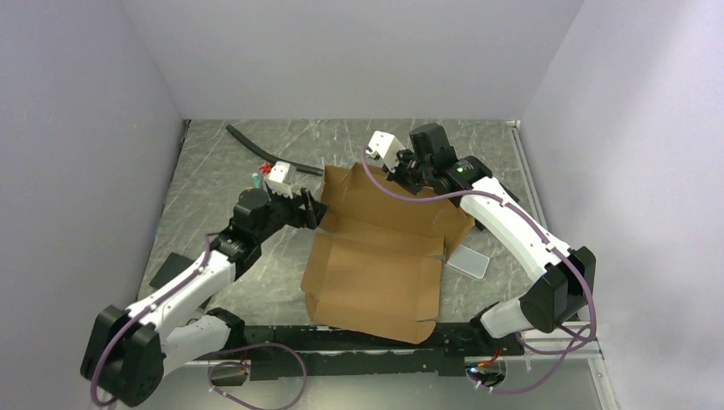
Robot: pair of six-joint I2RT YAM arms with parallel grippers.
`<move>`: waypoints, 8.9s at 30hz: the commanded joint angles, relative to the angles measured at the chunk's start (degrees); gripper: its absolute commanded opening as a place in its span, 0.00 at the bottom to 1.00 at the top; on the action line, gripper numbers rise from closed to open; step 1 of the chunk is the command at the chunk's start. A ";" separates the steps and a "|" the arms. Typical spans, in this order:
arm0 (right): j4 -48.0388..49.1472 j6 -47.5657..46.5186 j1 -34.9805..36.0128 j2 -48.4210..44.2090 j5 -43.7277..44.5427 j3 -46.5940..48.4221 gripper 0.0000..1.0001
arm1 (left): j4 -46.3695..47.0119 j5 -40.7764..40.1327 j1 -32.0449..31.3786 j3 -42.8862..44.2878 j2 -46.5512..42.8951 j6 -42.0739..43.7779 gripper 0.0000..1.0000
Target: Fold the paper box
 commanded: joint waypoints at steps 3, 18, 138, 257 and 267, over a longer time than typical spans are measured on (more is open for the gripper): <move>1.59 1.08 -0.17 -0.72 -2.30 -0.31 0.00 | 1.96 -6.59 -1.93 8.17 8.31 7.18 0.60; 5.39 -0.90 -4.75 -7.81 -2.16 -9.23 0.19 | 0.19 -15.65 -3.34 3.72 2.47 11.76 0.00; 37.12 -18.74 9.45 -11.85 28.95 -34.39 0.00 | -3.56 -7.63 5.63 9.16 4.65 6.31 0.99; 36.68 -25.18 18.69 -18.76 24.39 -44.08 0.00 | -18.42 0.67 0.44 14.09 22.25 -17.12 0.09; 44.00 -29.43 22.15 -16.11 33.21 -46.25 0.01 | -12.71 1.58 0.42 11.98 21.25 -14.63 0.17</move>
